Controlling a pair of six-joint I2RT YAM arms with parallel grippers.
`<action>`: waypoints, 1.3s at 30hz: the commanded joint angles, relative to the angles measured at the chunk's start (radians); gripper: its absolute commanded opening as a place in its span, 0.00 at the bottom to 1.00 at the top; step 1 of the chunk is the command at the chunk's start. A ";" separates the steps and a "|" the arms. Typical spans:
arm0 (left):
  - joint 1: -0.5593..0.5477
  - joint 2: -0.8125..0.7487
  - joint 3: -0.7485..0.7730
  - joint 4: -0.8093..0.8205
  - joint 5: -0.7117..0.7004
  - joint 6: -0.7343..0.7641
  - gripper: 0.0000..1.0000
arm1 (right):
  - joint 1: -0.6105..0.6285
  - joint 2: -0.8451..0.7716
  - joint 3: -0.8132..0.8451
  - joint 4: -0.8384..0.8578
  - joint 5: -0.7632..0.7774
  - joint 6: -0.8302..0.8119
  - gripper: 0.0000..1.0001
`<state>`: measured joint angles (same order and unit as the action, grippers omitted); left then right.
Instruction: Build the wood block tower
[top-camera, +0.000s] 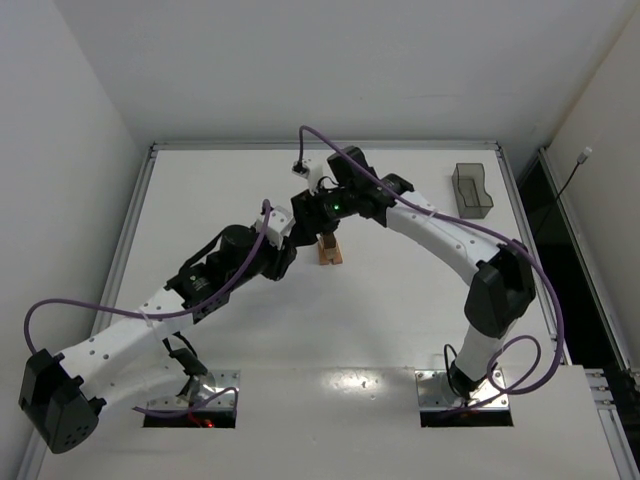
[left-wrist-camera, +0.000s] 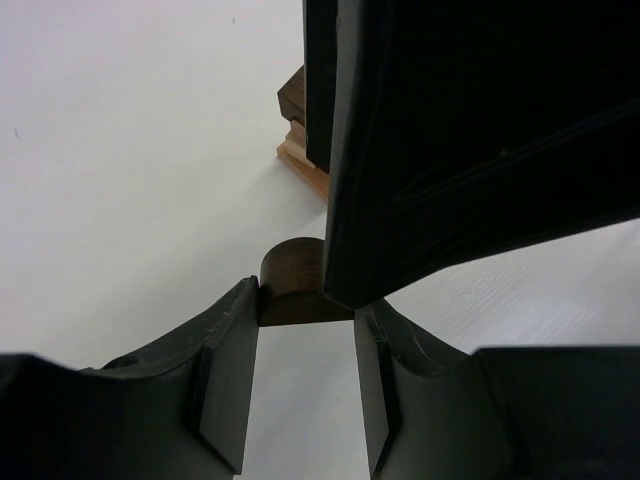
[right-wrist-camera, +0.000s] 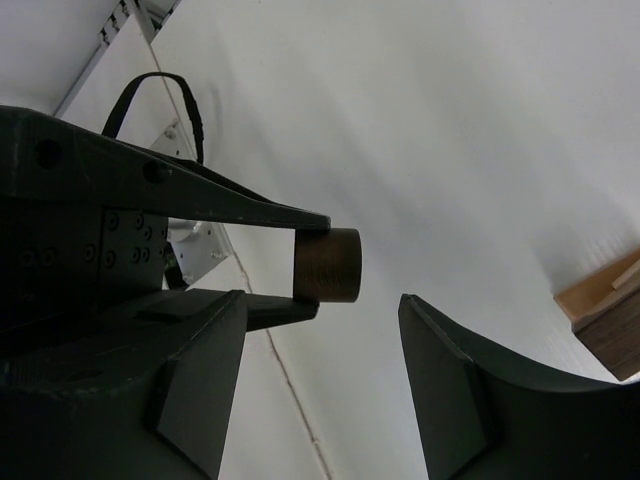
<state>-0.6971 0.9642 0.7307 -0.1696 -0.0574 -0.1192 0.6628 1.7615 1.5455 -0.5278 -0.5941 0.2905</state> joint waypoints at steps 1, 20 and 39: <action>-0.013 -0.004 0.049 0.053 0.010 -0.027 0.00 | 0.006 0.009 0.053 0.009 -0.004 -0.010 0.58; -0.022 0.015 0.049 0.071 0.001 -0.027 0.00 | 0.044 0.018 0.015 0.009 -0.052 -0.010 0.57; -0.022 -0.004 0.049 0.081 -0.059 -0.008 0.00 | 0.014 0.009 -0.047 0.038 -0.194 0.012 0.65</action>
<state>-0.7139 0.9798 0.7391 -0.1837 -0.0616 -0.1341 0.6731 1.7798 1.5150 -0.4950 -0.6514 0.2890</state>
